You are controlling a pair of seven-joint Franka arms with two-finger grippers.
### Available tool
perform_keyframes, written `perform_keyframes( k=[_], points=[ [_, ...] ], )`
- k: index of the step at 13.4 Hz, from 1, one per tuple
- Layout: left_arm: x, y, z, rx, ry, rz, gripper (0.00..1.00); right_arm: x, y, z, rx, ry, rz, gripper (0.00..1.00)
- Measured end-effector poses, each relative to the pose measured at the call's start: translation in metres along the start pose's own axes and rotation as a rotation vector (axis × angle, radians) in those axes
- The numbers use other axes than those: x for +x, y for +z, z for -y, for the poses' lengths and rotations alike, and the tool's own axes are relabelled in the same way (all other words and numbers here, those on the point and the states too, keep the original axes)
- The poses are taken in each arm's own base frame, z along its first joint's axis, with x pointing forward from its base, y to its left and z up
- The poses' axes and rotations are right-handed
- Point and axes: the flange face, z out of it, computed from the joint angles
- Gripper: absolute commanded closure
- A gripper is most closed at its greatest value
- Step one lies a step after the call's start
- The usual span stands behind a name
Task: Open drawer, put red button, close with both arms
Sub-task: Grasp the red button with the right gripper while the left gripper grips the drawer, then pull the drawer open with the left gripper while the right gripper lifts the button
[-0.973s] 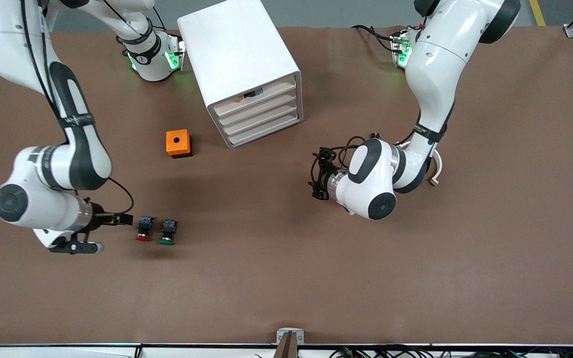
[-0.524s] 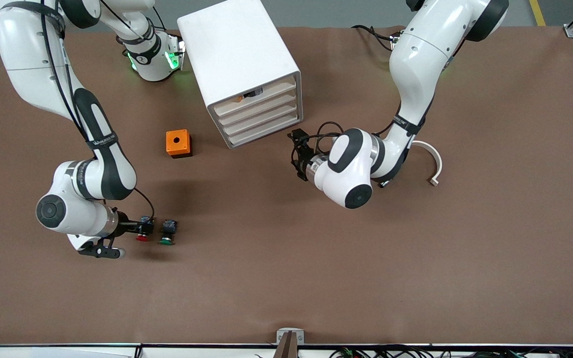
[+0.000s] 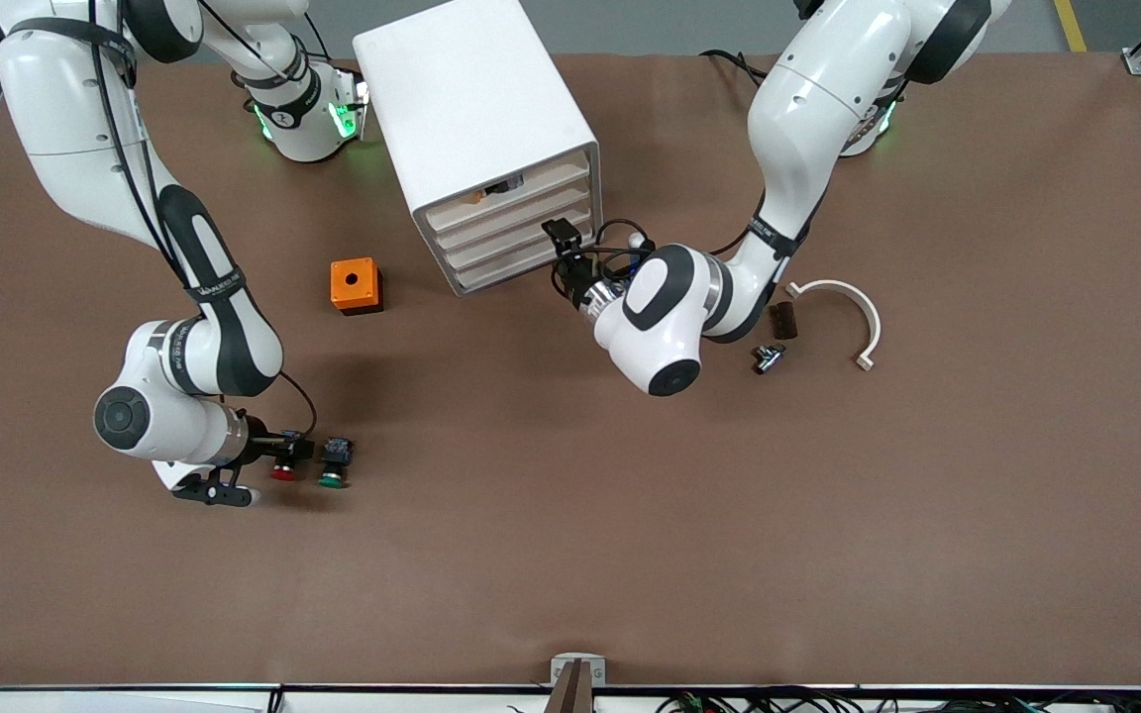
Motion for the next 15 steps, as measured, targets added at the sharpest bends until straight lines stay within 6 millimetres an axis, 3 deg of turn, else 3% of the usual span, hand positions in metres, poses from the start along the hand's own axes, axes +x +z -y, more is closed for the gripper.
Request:
perform_keyframes(
  k=[1,2,4,5,9,11,15],
  points=[
    [0.000,0.004,-0.004,0.026,-0.010,0.008,0.37,0.000,0.000,0.000,-0.001,0.000,0.004,0.60],
    [0.001,0.009,-0.009,0.048,-0.019,0.013,0.50,-0.001,0.001,0.000,-0.001,0.000,0.009,0.70],
    [0.000,0.021,-0.015,0.084,-0.032,0.013,0.52,-0.001,0.000,0.000,-0.001,0.000,0.010,0.92],
    [-0.001,0.030,-0.015,0.096,-0.035,0.010,0.52,-0.001,0.000,0.000,-0.002,0.001,0.012,0.97],
    [-0.008,0.046,-0.007,0.128,-0.029,0.015,0.55,0.000,-0.005,0.000,-0.001,0.001,0.017,0.99],
    [-0.010,0.051,-0.004,0.134,-0.026,0.013,0.85,0.002,-0.016,0.004,-0.002,-0.005,0.040,0.99],
    [-0.013,0.065,0.001,0.131,-0.020,-0.008,0.99,0.010,-0.068,0.026,-0.005,-0.018,0.108,0.99]
  ],
)
